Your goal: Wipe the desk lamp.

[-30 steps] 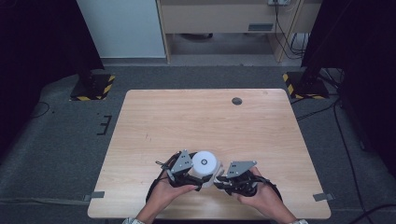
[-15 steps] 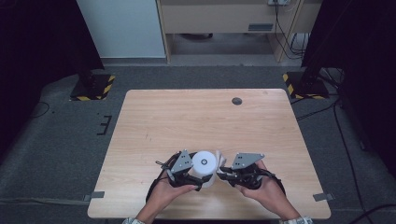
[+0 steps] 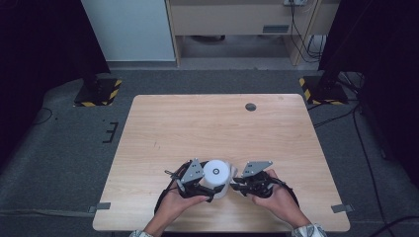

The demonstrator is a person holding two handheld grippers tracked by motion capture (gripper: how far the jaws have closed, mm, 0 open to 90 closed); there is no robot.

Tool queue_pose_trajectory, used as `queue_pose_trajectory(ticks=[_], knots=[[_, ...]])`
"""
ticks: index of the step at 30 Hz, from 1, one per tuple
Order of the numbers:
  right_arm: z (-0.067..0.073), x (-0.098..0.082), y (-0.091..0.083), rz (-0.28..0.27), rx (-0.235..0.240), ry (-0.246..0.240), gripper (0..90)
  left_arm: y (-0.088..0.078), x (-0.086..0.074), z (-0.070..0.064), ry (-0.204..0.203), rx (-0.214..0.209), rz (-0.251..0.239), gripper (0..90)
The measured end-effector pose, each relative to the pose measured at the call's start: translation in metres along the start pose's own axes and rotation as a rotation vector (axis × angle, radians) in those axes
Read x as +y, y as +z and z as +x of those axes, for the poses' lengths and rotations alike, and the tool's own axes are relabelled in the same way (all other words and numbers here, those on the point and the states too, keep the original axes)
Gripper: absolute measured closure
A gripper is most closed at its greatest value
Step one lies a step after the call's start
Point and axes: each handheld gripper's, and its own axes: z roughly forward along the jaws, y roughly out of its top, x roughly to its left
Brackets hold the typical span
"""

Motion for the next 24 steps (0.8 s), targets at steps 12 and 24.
queue_pose_trajectory(ticks=[12, 24], knots=[[0.015, -0.007, 0.012, 0.070, 0.037, -0.031, 75.5, 0.000, 0.000, 0.000, 0.000, 0.002, 0.001, 8.0], [0.026, 0.005, -0.010, -0.021, 0.064, -0.043, 75.6, 0.000, 0.000, 0.000, -0.002, 0.002, 0.001, 8.0]])
